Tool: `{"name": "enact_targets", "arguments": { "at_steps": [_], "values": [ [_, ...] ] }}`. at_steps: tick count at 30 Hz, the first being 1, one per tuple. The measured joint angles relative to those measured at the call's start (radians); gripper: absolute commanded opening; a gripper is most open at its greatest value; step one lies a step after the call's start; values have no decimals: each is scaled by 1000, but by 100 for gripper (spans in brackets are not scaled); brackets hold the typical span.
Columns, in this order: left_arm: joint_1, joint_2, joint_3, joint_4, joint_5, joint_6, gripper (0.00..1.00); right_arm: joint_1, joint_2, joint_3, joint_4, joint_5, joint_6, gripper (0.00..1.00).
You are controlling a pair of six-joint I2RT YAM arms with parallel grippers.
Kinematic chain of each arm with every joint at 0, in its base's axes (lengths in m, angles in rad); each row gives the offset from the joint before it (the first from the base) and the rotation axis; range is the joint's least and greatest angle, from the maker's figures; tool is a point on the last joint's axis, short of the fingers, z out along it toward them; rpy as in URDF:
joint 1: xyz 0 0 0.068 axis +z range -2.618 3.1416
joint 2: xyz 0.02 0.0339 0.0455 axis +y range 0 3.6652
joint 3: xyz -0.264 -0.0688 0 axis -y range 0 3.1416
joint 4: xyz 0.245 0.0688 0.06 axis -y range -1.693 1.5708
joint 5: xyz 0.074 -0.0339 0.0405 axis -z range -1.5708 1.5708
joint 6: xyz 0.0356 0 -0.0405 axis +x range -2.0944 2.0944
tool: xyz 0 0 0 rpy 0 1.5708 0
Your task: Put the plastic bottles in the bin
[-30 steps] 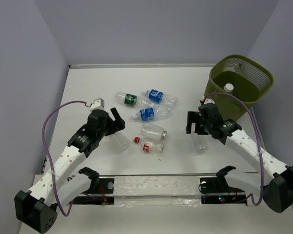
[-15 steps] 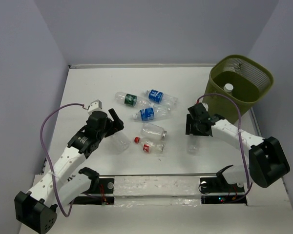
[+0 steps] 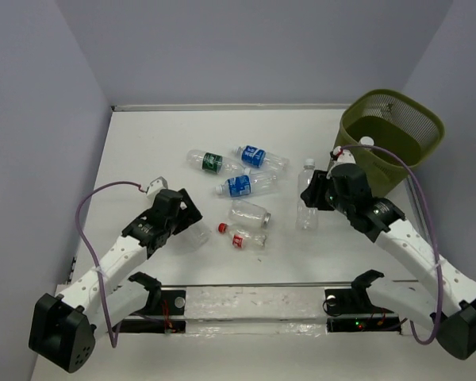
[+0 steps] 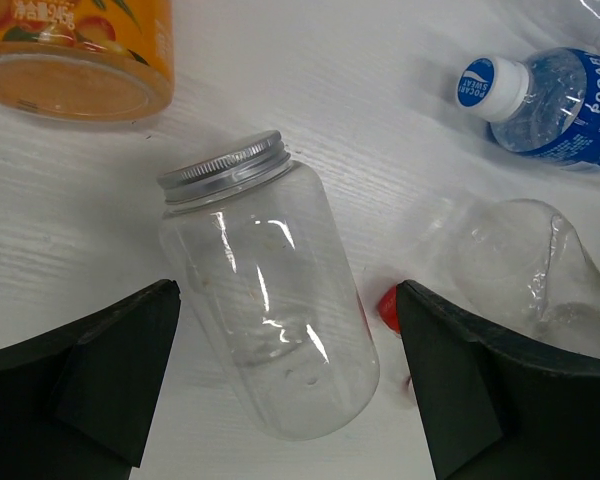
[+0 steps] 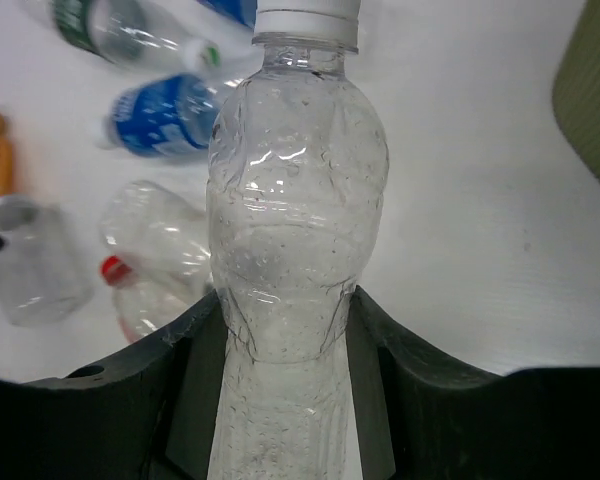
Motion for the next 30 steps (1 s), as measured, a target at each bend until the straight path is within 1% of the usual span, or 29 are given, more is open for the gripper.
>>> {"name": "enact_targets", "arguments": {
  "at_steps": [4,7,10,14,16,17,23,25,26,27,28,29,30],
  "values": [
    [-1,27,-3,3,-1,-14,99,18,-32,134,39,-75,-23,25],
    [-5,44,-6,19,-2,-18,99,18,-8,251,90,-77,-61,23],
    [-5,95,-13,43,-12,-22,99,18,20,351,134,7,-109,20],
    [-5,152,-19,59,-23,-27,99,6,63,471,215,245,-235,19],
    [-5,164,-28,77,-27,-28,99,-50,86,515,260,326,-295,19],
    [-5,166,-32,84,-29,-28,99,-101,100,534,279,358,-317,18],
    [-8,167,-44,117,-47,-28,98,-410,174,553,370,426,-356,20],
    [-8,167,-49,125,-55,-28,98,-470,213,553,386,430,-355,30],
    [-8,167,-51,127,-58,-29,98,-491,233,553,393,434,-354,38],
    [-8,167,-51,131,-61,-29,97,-515,262,549,397,437,-350,68],
    [-8,167,-51,135,-62,-30,95,-530,284,537,403,438,-345,81],
    [-8,168,-51,142,-66,-31,94,-534,297,522,401,438,-337,93],
    [-8,171,-51,150,-68,-31,91,-534,306,504,398,436,-334,99]
  ]
}}
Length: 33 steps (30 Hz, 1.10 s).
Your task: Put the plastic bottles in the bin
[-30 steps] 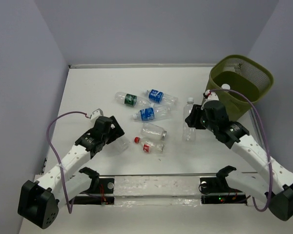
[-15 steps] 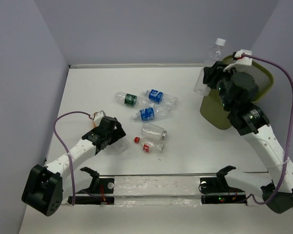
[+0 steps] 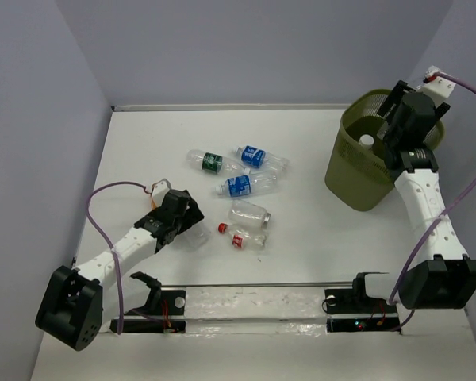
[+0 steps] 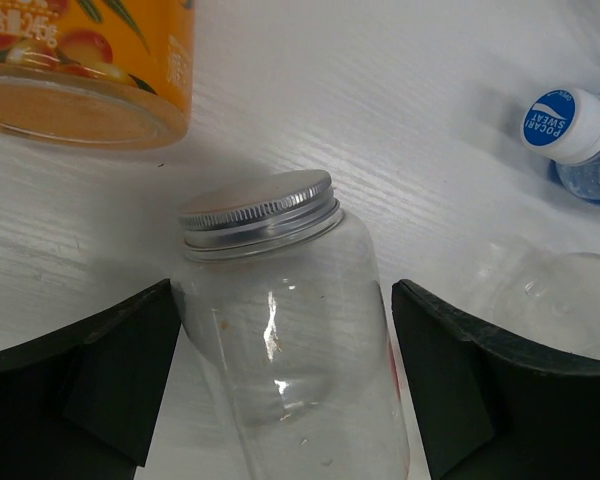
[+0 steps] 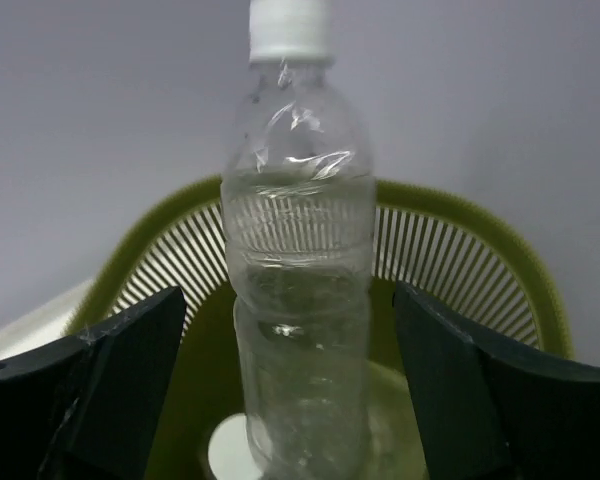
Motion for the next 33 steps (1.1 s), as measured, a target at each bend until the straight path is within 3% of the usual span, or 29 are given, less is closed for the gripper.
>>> {"name": "enact_targets", "arguments": {
  "at_steps": [5,11,16,21,25,29,33],
  "values": [
    [0,18,-7,34,-11,-2,82,2,-37,-65,-15,-56,41,100],
    [0,17,-26,82,-24,0,70,2,-225,-112,-24,-222,121,100],
    [0,-50,-30,67,-21,23,66,1,-397,-182,-2,-481,215,100],
    [0,-205,-18,46,-22,50,62,1,-465,-270,3,-734,283,100],
    [-4,-285,60,25,-13,69,62,1,-472,-345,13,-935,336,100],
    [-49,-269,174,45,-5,82,62,17,-465,-447,82,-1136,413,100],
    [-138,-193,285,151,6,104,62,178,-436,-508,125,-1216,448,100]
  ]
}}
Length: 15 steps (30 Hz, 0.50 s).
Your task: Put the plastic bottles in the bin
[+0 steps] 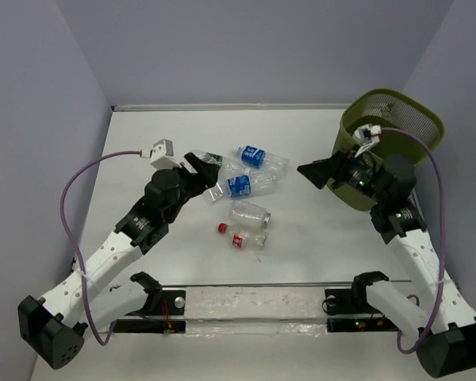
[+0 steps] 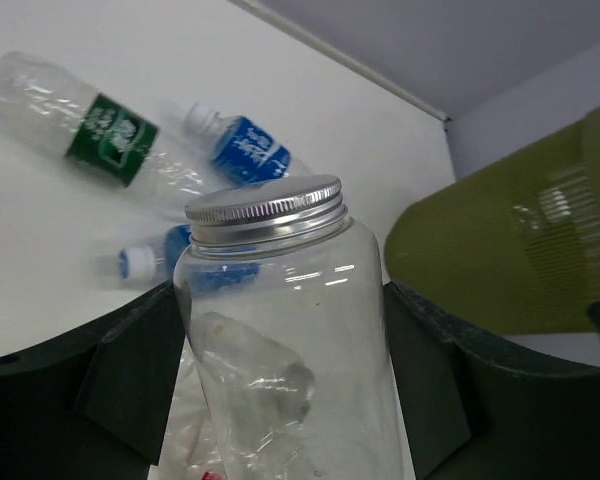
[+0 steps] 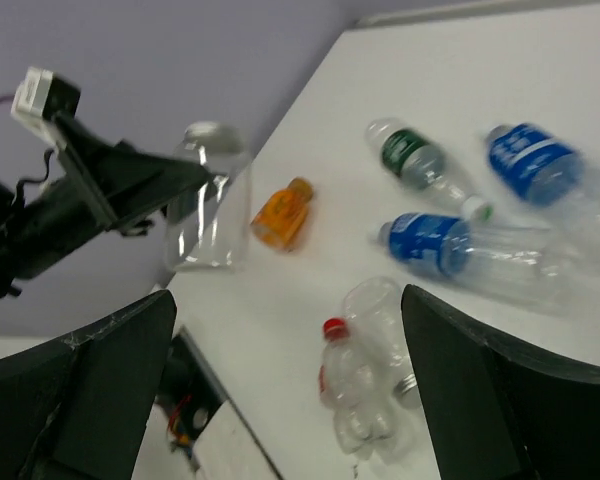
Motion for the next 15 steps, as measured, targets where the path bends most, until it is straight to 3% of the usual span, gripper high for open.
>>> {"name": "enact_targets", "arguments": {
  "at_steps": [8,15],
  "values": [
    [-155,197,85,238,50,29,62,349,143,-3,76,34,0,100],
    [-240,246,91,329,62,33,62,407,233,-3,129,106,-3,100]
  ]
}}
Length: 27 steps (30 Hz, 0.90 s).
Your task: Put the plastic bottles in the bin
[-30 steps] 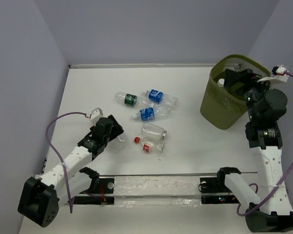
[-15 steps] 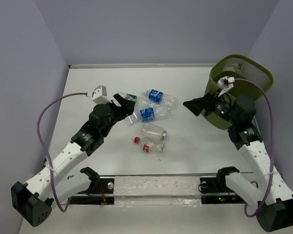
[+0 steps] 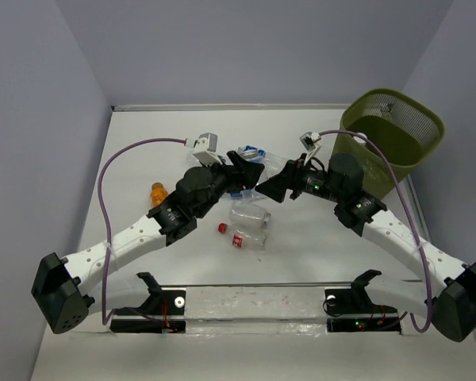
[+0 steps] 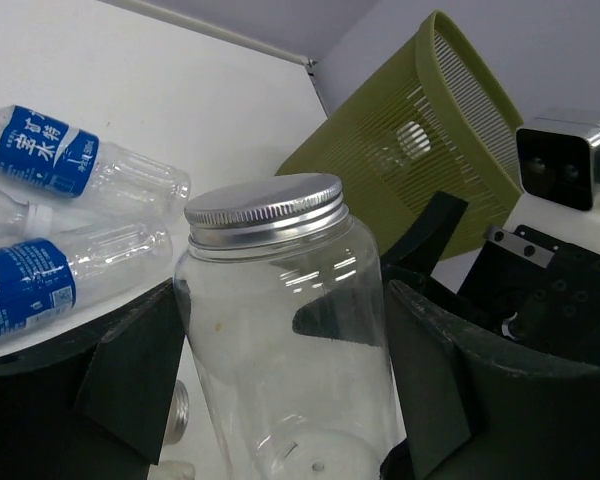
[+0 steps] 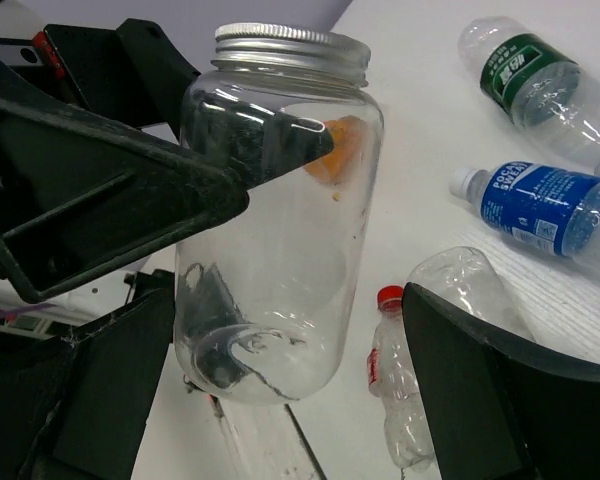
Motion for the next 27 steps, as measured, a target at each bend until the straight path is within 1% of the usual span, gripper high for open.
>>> {"name": "enact_targets", "arguments": {
  "at_steps": [6,9,11,12,13,14,15,16,17,18,21,23,25,27],
  "values": [
    [-18,0,0,25,-3,7,62,24,64,0,53,5,10,100],
    [-31,0,0,47,-2,6,63,42,87,0,83,5,25,97],
    [-35,-2,0,60,-1,3,65,46,91,-9,120,5,40,81],
    [-36,-2,-1,64,-1,3,67,47,90,-14,136,2,49,68],
    [-37,-5,-2,69,-3,2,75,47,90,-15,146,1,53,62],
    [-36,-8,-5,74,-9,1,81,47,90,-15,151,0,60,57],
    [-36,-13,-8,77,-11,-1,87,47,90,-16,159,5,65,53],
    [-37,-23,-13,80,-16,1,95,50,89,-16,163,9,67,53],
    [-37,-32,-16,79,-24,4,98,55,88,-16,164,15,65,52],
    [-42,-45,-23,75,-34,5,99,59,84,-16,161,18,61,48],
    [-43,-93,-28,31,-82,13,99,63,53,-13,112,90,40,46],
    [-43,-148,-27,-31,-140,25,99,60,27,-2,63,150,11,46],
    [-43,-194,-28,-87,-192,31,99,58,4,29,-5,220,-27,43],
    [-43,-250,-29,-156,-249,38,99,50,-12,103,-89,307,-75,42]
  ]
}}
